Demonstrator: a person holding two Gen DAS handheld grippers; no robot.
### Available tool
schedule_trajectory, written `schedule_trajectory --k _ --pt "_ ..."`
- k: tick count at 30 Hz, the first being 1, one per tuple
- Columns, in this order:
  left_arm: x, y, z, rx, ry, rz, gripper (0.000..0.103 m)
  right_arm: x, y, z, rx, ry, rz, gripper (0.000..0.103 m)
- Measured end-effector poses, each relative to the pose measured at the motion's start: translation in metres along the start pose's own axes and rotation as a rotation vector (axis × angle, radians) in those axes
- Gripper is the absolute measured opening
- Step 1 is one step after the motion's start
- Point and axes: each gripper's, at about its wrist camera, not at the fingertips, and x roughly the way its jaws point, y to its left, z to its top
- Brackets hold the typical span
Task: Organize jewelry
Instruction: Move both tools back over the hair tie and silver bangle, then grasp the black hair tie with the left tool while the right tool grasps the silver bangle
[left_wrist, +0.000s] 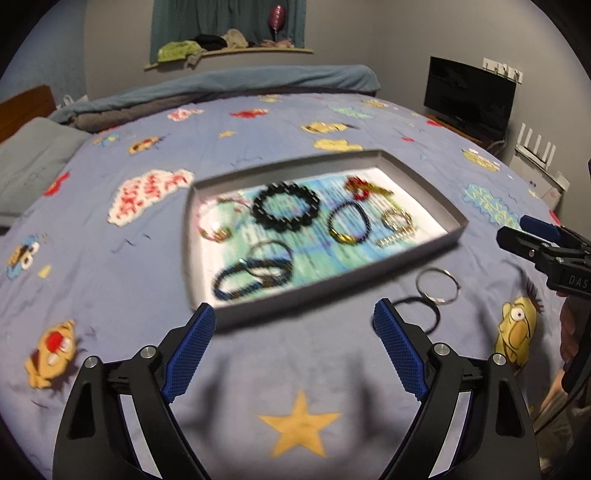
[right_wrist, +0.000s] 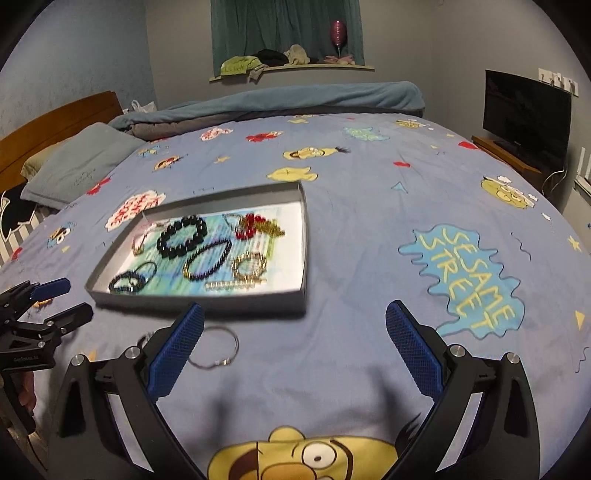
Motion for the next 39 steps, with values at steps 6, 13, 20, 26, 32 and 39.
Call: schedule_trajectory --k 6,13,20,26,32,39 --pt "0.014 -0.021 -0.006 0.047 0.031 -0.021 0.088 0.008 0.004 -0.015 -0.019 0.039 0.011 0.097" --pt "0.030 -0.035 -0.006 0.069 0.059 -0.055 0.085 0.016 0.007 -0.026 -0.041 0.075 0.018 0.097" --pt "0.043 -0.045 -0.007 0.099 0.092 -0.090 0.058 0.020 0.004 -0.031 -0.050 0.091 0.018 0.097" --pt "0.050 -0.051 -0.004 0.121 0.094 -0.119 0.038 0.024 0.006 -0.035 -0.071 0.105 0.044 0.097" --pt "0.054 -0.055 -0.005 0.131 0.096 -0.140 0.015 0.026 0.015 -0.037 -0.104 0.108 0.066 0.095" --pt "0.043 -0.046 -0.010 0.132 0.079 -0.121 0.014 0.033 0.026 -0.038 -0.124 0.113 0.096 0.088"
